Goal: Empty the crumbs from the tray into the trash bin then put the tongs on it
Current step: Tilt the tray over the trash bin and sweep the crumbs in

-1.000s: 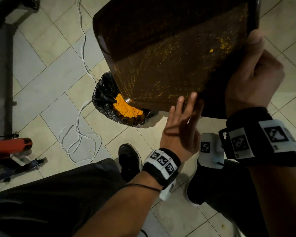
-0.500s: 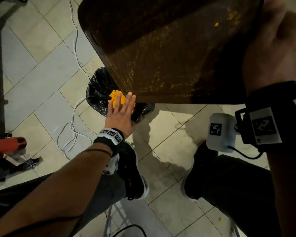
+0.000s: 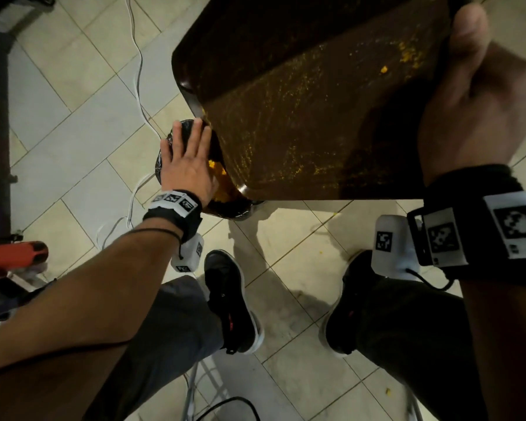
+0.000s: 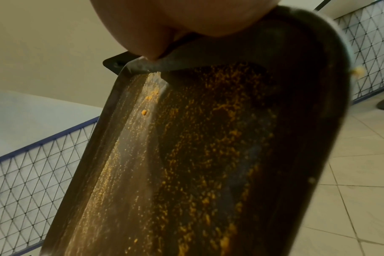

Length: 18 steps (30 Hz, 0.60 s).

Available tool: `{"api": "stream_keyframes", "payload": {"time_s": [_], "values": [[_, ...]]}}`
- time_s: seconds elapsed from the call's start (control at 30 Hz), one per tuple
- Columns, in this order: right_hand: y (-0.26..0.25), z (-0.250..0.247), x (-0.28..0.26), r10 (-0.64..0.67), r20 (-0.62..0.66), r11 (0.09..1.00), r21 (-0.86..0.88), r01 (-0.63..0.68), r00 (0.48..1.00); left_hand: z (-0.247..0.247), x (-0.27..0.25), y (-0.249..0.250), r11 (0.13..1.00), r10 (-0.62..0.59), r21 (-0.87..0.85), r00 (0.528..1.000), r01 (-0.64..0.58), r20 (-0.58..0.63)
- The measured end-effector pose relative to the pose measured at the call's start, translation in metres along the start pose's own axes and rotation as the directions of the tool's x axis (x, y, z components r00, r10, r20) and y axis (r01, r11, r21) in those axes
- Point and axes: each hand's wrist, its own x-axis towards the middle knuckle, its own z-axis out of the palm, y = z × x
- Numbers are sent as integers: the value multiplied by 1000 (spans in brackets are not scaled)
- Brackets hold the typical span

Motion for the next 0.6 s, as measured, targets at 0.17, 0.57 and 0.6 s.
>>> {"api": "stream_keyframes", "payload": {"time_s": [0.17,0.57,0.6], "values": [[3,2,-3,41,13,998,-48,-41,999,-16,22,-2,998,-8,-69,997,3,-76],[2,10,-15,106,65,993,-51,-103,992,27,-64,55,933,0,-346,961,100,277],[2,11,-16,110,71,992,-62,-106,991,20,-70,63,891,-35,-437,977,125,209]]}}
